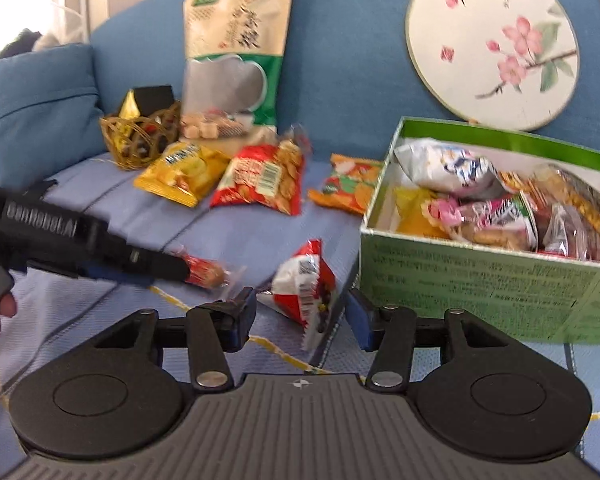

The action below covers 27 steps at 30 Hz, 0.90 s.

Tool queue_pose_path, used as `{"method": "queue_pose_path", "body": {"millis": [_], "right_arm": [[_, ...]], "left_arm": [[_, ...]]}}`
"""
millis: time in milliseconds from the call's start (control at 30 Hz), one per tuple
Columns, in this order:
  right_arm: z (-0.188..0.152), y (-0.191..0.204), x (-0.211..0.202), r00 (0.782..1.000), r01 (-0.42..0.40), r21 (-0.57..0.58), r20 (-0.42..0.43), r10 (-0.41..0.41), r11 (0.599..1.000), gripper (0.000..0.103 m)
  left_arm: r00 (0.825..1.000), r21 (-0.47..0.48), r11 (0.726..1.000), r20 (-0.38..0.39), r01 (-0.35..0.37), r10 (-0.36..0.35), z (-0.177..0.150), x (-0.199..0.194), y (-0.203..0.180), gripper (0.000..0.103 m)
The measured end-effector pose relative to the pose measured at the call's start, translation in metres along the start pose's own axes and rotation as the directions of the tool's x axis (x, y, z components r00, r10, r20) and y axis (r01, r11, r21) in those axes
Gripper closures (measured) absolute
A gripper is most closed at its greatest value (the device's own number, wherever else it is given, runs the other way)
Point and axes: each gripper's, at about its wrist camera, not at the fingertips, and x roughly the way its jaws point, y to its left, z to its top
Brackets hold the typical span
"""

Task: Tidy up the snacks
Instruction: 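Grasp the red-white triangular candy with the right gripper while the left reaches toward a red candy stick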

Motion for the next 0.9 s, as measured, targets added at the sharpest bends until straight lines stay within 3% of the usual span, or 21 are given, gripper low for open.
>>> {"method": "queue_pose_path", "body": {"millis": [33, 133, 167, 267, 333, 400, 533, 567, 633, 767, 900], "right_arm": [[0.000, 0.000, 0.001, 1.000, -0.022, 0.006, -0.020, 0.023, 1.000, 0.066], [0.001, 0.004, -0.010, 0.987, -0.161, 0.015, -0.016, 0.161, 0.987, 0.070], [0.001, 0.006, -0.014, 0.987, -0.161, -0.003, -0.002, 0.161, 0.987, 0.070], [0.003, 0.006, -0.016, 0.994, -0.100, -0.018, 0.048, 0.100, 0.995, 0.058], [0.004, 0.004, -0.013, 0.994, -0.091, -0.006, 0.053, 0.091, 0.996, 0.046], [0.003, 0.006, -0.008, 0.996, -0.074, -0.021, 0.053, 0.075, 0.997, 0.040], [0.006, 0.014, 0.011, 0.999, -0.006, -0.057, 0.034, 0.008, 0.998, 0.029], [0.007, 0.013, 0.015, 1.000, 0.002, -0.058, 0.021, -0.001, 0.998, 0.029], [0.008, 0.011, 0.016, 1.000, -0.026, -0.052, -0.004, 0.026, 0.998, 0.046], [0.010, 0.012, -0.002, 0.999, -0.040, -0.076, -0.034, 0.038, 0.996, 0.046], [0.004, 0.006, -0.014, 0.996, -0.062, -0.058, -0.066, 0.059, 0.996, 0.046]], "left_arm": [[1.000, -0.010, 1.000, 0.009, -0.011, 0.011, 0.003, 0.003, -0.001, 0.000], [0.999, 0.008, 0.999, 0.025, -0.046, 0.045, 0.010, 0.008, -0.001, 0.001], [0.998, 0.003, 0.998, 0.030, -0.059, 0.059, 0.012, 0.007, 0.001, 0.001], [0.999, -0.038, 0.998, 0.014, -0.048, 0.049, 0.012, -0.004, 0.010, 0.002], [0.999, -0.016, 0.999, 0.011, -0.047, 0.047, 0.010, -0.010, 0.008, 0.005], [0.999, 0.024, 0.999, 0.001, -0.048, 0.048, 0.007, -0.012, 0.004, 0.010], [0.999, 0.047, 0.998, 0.001, -0.039, 0.039, 0.006, -0.010, 0.000, 0.013], [0.999, 0.051, 0.998, 0.002, -0.037, 0.037, 0.006, -0.011, 0.000, 0.013], [1.000, 0.075, 0.997, 0.000, -0.016, 0.016, 0.008, -0.014, -0.001, 0.013], [0.999, 0.211, 0.977, -0.027, 0.042, -0.037, 0.018, -0.016, -0.009, 0.012], [0.992, 0.372, 0.921, -0.084, 0.117, -0.092, 0.021, -0.009, -0.022, 0.009]]}}
